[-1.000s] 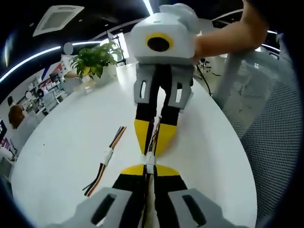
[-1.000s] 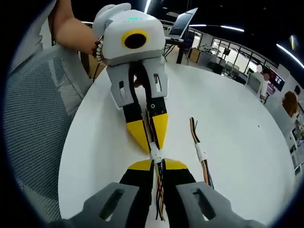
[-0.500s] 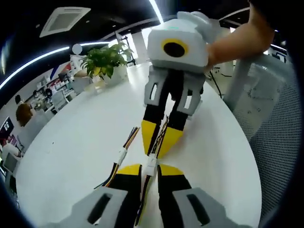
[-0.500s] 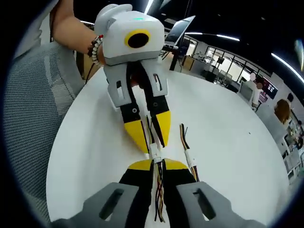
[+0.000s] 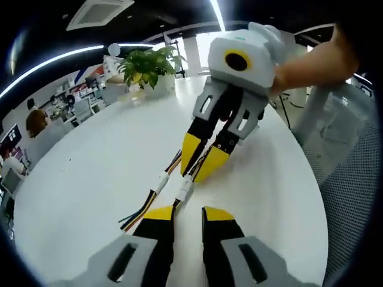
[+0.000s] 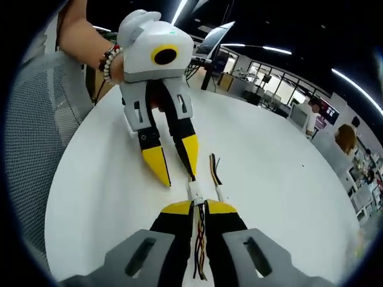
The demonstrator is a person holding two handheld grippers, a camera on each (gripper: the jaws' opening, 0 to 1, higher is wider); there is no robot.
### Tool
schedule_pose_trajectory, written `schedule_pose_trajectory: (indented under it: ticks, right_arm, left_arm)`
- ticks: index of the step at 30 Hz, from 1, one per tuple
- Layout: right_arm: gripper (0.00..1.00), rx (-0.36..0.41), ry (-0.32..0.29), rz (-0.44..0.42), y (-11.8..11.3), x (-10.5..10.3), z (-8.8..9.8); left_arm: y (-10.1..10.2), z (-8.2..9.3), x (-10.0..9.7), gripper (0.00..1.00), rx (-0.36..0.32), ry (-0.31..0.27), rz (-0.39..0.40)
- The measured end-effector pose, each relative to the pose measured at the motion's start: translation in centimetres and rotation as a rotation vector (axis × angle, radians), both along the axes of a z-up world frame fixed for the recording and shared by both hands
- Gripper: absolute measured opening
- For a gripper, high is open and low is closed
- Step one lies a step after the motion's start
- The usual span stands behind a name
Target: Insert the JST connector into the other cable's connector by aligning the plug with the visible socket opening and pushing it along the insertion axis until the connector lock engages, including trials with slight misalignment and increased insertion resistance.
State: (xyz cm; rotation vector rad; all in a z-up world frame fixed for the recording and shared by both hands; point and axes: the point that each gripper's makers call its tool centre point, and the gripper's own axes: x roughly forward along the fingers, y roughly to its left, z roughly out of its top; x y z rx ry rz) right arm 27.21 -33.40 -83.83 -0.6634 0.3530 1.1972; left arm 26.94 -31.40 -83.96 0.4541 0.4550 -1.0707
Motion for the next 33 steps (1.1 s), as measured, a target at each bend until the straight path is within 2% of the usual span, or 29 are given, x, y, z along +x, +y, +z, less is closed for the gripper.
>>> schedule_pose_trajectory:
  ticks: [2, 10, 12, 19, 26, 29, 33]
  right_arm:
    - [0.05, -0.002, 0.003, 0.005, 0.1, -0.1, -0.1]
    - [0.05, -0.029, 0.011, 0.011, 0.0, -0.2, -0.7]
    - [0.05, -0.035, 0.015, 0.009, -0.1, -0.2, -0.9]
    - [0.07, -0.03, 0.023, -0.006, -0.1, -0.1, -1.0]
    - [0.09, -0.03, 0.033, -0.024, -0.3, 0.0, -1.1]
    - [0.1, -0.021, 0.045, -0.037, -0.4, 0.1, -1.0]
    - [0.1, -0.022, 0.044, -0.041, -0.5, 0.1, -1.0]
  left_arm:
    - [0.2, 0.1, 0.2, 0.11, -0.023, 0.014, 0.022]
    - [0.8, -0.6, 0.6, 0.11, -0.022, 0.039, 0.065]
    - [0.9, -0.5, 0.7, 0.11, -0.04, 0.049, 0.074]
    - [1.0, -0.5, 0.7, 0.11, -0.045, 0.049, 0.087]
    - [0.8, -0.5, 0.8, 0.11, -0.034, 0.016, 0.082]
    - [0.8, -0.5, 0.9, 0.11, -0.043, 0.026, 0.093]
    - [0.8, -0.4, 0.8, 0.11, -0.028, -0.004, 0.079]
